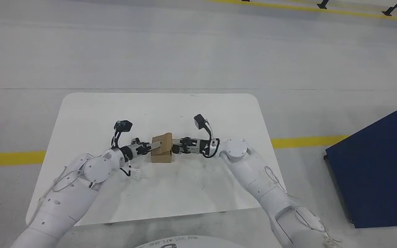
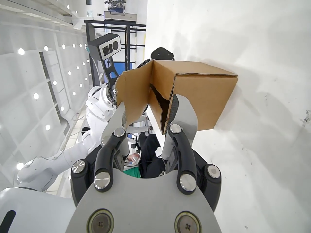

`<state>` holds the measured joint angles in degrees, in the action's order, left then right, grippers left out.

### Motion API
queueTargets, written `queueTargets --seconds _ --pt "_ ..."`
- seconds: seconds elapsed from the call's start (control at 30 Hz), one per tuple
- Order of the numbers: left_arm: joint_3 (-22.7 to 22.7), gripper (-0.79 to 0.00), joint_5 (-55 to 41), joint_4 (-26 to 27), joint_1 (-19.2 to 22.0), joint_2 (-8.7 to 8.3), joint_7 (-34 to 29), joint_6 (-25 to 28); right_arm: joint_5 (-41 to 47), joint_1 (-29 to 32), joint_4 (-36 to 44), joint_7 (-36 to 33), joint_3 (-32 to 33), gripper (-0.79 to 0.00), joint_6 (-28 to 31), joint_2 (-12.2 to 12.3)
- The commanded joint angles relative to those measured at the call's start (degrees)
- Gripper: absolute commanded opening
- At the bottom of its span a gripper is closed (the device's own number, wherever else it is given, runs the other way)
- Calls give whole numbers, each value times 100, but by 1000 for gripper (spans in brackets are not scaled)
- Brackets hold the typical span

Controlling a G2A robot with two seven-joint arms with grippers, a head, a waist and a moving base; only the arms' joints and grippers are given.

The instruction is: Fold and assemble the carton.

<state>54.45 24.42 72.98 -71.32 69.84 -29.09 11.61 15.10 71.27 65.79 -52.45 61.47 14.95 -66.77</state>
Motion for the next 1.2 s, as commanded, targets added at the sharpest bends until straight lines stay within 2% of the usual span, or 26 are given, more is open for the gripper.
queueTargets --seconds 0.0,0.2,0.3,0.43,0.47,0.57,0.63,0.73,0.8,0.93,1.17 --pt "7 0 -11 -23 12 2 -13 13 124 -29 -80 59 19 -400 -120 -9" --pt "39 0 -41 -73 30 3 -40 65 518 -80 -323 78 202 -394 -275 1" --pt "46 0 -41 -82 30 5 -44 79 487 -33 -348 19 308 -286 -96 35" --pt "38 0 -28 -87 43 12 -51 57 -361 76 -93 222 218 -197 177 82" --pt "31 0 -30 -86 46 15 -51 59 -594 112 15 337 166 -151 160 85" --pt "6 0 -25 -81 65 27 -59 51 -929 204 298 611 24 -212 -21 70" --pt "-7 0 -25 -81 73 34 -57 58 -1035 206 394 664 -41 -326 -110 61" --pt "-15 0 -33 -96 82 41 -58 70 -1111 195 447 719 -105 -354 -187 49" --pt "-16 0 -46 -105 83 45 -53 86 -1134 189 461 731 -132 -400 -208 44" --pt "6 0 -110 -136 78 47 -37 171 -1183 154 457 744 -179 -425 -330 34" --pt "21 0 -161 -181 73 54 -16 263 -1202 103 427 790 -236 -406 -376 15"
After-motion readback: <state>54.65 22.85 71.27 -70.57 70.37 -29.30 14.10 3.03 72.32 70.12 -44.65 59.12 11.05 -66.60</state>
